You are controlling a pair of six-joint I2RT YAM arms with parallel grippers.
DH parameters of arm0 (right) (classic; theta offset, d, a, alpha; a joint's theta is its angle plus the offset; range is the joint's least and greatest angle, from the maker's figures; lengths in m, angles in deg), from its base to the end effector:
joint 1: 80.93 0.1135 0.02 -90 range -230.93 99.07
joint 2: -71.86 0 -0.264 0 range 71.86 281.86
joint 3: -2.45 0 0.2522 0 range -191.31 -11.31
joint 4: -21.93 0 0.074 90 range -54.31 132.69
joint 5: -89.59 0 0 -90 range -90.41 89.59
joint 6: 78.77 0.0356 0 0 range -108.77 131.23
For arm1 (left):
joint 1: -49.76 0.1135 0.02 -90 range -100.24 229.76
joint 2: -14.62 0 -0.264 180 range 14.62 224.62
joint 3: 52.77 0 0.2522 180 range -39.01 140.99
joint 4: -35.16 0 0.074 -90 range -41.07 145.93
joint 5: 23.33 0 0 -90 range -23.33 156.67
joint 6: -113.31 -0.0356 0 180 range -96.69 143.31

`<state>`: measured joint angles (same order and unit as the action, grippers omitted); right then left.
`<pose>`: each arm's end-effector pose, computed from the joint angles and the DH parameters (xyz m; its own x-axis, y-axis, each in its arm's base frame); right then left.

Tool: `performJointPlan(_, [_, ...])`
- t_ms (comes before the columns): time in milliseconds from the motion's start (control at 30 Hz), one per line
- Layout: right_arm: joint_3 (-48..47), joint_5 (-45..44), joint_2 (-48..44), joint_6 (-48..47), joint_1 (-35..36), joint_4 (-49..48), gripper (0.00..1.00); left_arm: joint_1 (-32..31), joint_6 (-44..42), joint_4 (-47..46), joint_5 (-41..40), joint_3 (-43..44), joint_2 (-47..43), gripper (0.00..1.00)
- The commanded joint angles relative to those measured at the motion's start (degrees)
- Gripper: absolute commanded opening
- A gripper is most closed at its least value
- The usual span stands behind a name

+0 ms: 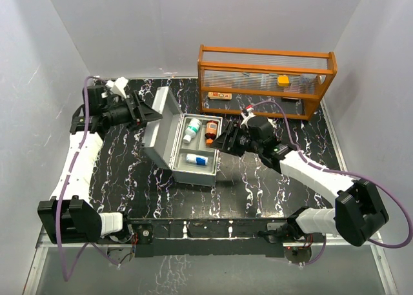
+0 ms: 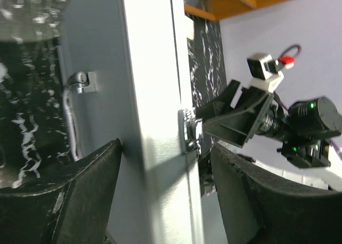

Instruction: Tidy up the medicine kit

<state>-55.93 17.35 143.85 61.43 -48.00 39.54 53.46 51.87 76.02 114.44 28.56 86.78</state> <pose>0.2256 0.1590 0.2493 -0.8444 0.3248 -0.4259 -0.1373 0.6374 0.7582 0.2726 -0.0088 0.3536 -0.7403 -0.3699 -0.5614 0.2635 0.6086 -0.7484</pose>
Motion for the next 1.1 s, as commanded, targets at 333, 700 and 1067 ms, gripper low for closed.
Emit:
performJointPlan(333, [0.8, -23.1, -13.4, 6.6, -0.1, 5.9, 0.52, -17.4, 0.9, 0.3, -6.4, 5.1, 2.7, 0.62])
performJointPlan(700, [1.6, -25.4, -17.1, 0.2, -0.1, 10.9, 0.53, -23.8, 6.8, -8.7, -3.5, 4.5, 5.0, 0.74])
performJointPlan(1067, [7.2, -18.7, -17.7, -4.8, -1.4, 3.0, 0.62, -24.6, 1.7, 0.0, -29.3, 2.6, 2.5, 0.80])
